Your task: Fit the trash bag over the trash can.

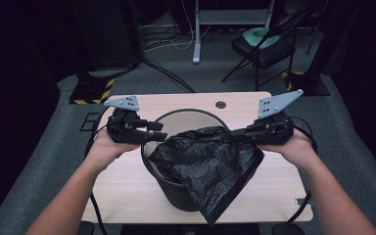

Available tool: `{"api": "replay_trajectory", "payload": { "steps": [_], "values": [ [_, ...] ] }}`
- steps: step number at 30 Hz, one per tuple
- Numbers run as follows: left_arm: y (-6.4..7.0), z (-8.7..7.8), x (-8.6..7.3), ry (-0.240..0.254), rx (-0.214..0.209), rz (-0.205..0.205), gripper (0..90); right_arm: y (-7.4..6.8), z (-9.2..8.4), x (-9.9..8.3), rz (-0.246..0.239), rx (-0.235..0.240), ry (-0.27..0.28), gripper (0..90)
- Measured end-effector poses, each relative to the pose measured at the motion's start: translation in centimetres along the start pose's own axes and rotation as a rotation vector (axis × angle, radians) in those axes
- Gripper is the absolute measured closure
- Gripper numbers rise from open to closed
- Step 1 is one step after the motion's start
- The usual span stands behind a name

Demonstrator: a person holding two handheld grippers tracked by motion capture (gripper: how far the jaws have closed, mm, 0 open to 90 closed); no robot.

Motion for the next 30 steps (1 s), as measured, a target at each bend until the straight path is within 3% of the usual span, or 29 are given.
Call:
{"api": "replay_trajectory", "payload": {
  "steps": [8,21,30],
  "values": [
    [1.0,0.1,0.6,0.007,-0.013,0.024,53.1,0.0,-0.5,1.3,-0.017,-0.009,0.020,88.6],
    [3.1,0.3,2.0,0.023,-0.047,0.056,43.0,0.0,3.4,4.0,-0.050,0.061,0.006,88.7],
    [4.3,1.6,3.0,0.018,-0.078,0.091,43.5,-1.3,6.0,6.7,-0.106,0.124,0.019,88.7]
  ]
}}
Point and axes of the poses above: each handheld gripper's, and its own axes: z roughly forward along the jaws, x roughly out of its top, y roughly to its right, the point moved 8 cm from there along z, roughly forward along the jaws, and after that the axes turned 6 degrees about x, right-handed, at the moved point
